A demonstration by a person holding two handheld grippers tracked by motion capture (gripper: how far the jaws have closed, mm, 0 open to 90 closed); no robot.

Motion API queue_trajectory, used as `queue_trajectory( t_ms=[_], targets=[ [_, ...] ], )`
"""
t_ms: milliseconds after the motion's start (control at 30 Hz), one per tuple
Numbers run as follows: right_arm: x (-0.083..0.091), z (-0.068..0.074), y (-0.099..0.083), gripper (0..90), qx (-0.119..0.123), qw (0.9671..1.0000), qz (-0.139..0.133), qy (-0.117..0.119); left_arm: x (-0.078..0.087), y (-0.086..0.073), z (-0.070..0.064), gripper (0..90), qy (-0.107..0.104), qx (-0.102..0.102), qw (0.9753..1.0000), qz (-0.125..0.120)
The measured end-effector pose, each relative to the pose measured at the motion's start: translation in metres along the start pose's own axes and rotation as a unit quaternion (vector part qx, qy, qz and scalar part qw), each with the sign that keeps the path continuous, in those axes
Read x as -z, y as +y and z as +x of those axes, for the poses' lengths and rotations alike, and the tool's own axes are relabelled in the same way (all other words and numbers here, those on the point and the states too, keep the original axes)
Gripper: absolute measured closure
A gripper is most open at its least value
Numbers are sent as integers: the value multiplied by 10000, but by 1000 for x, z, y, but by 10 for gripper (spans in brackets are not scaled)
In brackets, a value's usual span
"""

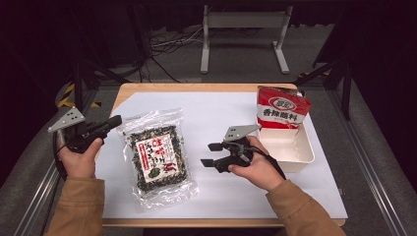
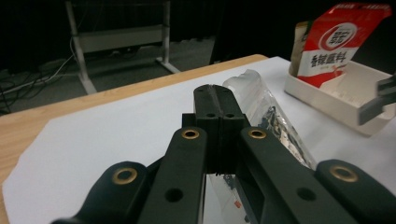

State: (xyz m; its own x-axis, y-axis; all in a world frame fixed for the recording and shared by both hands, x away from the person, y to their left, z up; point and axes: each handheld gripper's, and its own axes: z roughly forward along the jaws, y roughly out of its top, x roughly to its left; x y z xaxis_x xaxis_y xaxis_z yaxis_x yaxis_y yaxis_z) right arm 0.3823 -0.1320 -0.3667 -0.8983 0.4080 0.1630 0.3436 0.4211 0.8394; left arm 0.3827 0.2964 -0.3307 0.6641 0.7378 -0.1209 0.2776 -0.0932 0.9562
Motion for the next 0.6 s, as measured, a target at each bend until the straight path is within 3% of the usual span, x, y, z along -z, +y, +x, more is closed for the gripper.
queue_trajectory(
  t_ms=[67, 267, 600],
  targets=[
    [-14, -3, 5, 338, -96, 9999, -39, 54, 5, 5, -7, 900, -71, -105, 9999, -95],
    [-35, -9, 11, 321, -127, 9999, 7, 42, 8, 11, -14, 900, -137, -234, 9995, -173],
    [-64, -19, 16, 294, -237, 9996, 136, 116, 10, 11, -17, 900, -227, -260, 9991, -247]
  ],
)
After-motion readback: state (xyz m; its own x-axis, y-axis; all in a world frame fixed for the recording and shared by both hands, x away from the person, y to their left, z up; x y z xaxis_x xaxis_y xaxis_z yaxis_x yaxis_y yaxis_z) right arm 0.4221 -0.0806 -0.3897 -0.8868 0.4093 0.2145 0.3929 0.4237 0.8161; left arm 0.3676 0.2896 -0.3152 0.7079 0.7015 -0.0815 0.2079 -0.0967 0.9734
